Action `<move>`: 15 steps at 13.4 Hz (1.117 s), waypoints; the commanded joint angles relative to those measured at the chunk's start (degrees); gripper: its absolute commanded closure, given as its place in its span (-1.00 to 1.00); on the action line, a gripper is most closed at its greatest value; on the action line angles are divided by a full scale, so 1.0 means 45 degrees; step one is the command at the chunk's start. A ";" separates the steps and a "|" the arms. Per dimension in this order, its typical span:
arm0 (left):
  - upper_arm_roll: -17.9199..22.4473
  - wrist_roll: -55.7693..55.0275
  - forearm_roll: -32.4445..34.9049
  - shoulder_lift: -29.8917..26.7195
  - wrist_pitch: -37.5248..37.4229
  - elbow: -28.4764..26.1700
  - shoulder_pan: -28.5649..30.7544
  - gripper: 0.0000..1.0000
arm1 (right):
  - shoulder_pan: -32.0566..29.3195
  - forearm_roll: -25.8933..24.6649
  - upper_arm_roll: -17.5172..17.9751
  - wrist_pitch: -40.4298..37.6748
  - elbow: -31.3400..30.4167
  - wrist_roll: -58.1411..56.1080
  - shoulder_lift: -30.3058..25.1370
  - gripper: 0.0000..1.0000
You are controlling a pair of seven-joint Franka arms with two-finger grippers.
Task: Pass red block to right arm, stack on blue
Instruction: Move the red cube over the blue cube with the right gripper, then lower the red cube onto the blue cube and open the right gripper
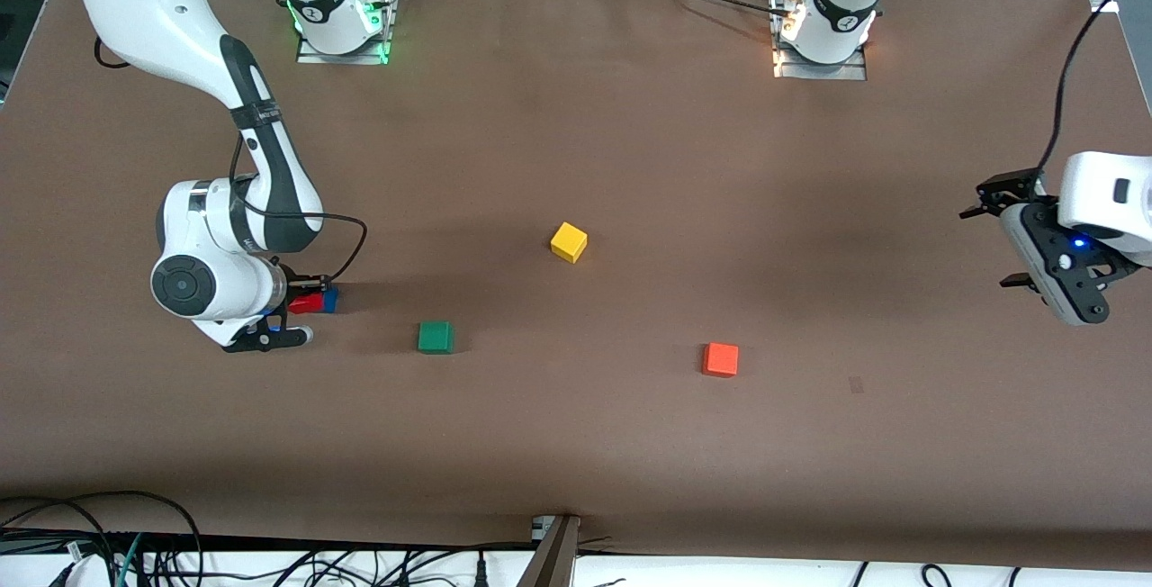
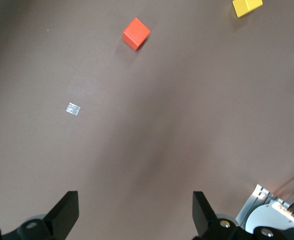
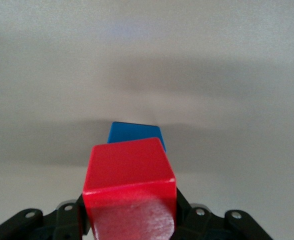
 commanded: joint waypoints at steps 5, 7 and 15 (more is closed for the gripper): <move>0.3339 -0.5166 -0.0208 -0.4932 0.0904 -0.4815 -0.3642 -1.00 | 0.0153 -0.0433 -0.0078 -0.0019 -0.0161 0.1009 -0.0079 1.00; 0.5999 -0.5517 -0.0792 -0.5636 0.1117 -0.5285 -0.5484 -1.00 | 0.0172 -0.0433 -0.0097 -0.0058 -0.0161 0.1010 -0.0079 1.00; 0.6890 -0.9948 -0.1422 -0.6829 0.2720 -0.6420 -0.5490 -1.00 | 0.0192 -0.0433 -0.0097 -0.0058 -0.0415 0.1302 -0.0118 1.00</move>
